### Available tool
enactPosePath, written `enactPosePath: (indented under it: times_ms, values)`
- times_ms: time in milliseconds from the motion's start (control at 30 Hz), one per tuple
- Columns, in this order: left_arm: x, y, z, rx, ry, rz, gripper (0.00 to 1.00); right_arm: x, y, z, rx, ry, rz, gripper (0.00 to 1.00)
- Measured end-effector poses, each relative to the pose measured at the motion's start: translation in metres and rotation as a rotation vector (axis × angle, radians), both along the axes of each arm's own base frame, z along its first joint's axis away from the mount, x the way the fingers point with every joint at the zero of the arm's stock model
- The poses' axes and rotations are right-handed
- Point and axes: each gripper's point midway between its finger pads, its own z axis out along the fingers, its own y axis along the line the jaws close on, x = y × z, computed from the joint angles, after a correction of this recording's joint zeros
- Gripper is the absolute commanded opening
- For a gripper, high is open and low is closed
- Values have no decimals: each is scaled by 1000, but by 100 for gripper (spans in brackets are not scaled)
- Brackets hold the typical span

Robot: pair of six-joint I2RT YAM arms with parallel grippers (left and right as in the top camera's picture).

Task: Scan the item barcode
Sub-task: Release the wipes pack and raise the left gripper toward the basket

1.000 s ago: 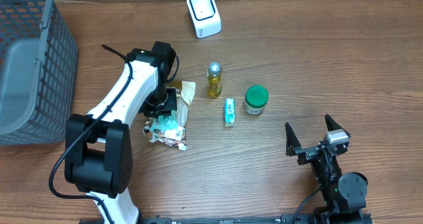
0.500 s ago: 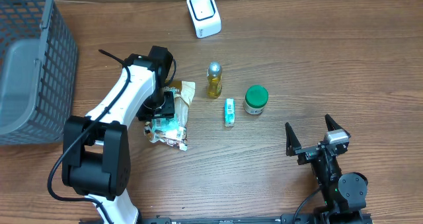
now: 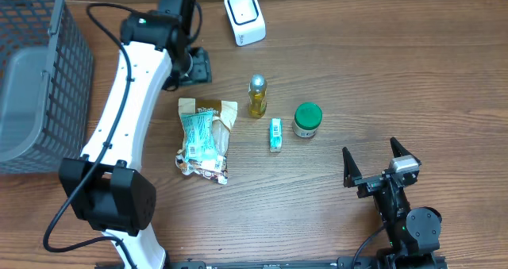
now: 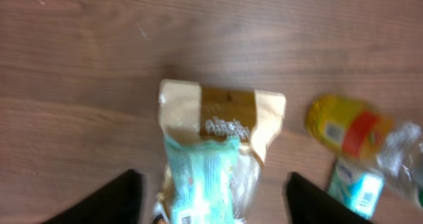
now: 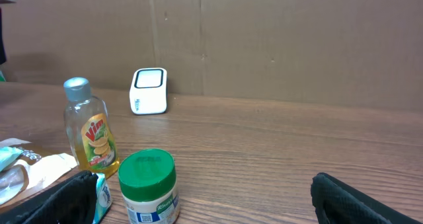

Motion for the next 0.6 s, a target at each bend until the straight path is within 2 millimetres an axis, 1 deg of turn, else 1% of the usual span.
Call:
enactPosePath:
  times_ms: [33, 67, 167, 267, 600]
  values:
    - [7, 9, 1, 8, -24, 22, 95, 0, 0, 0, 0, 0, 0, 100]
    - [9, 17, 2, 18, -31, 40, 100, 0, 0, 0, 0, 0, 0, 100]
    - [12, 40, 2, 42, -34, 83, 100, 0, 0, 0, 0, 0, 0, 100]
    - [13, 55, 2, 54, -35, 115, 100, 0, 0, 0, 0, 0, 0, 100]
    - [13, 55, 3, 57, -36, 115, 100, 0, 0, 0, -1, 0, 0, 100]
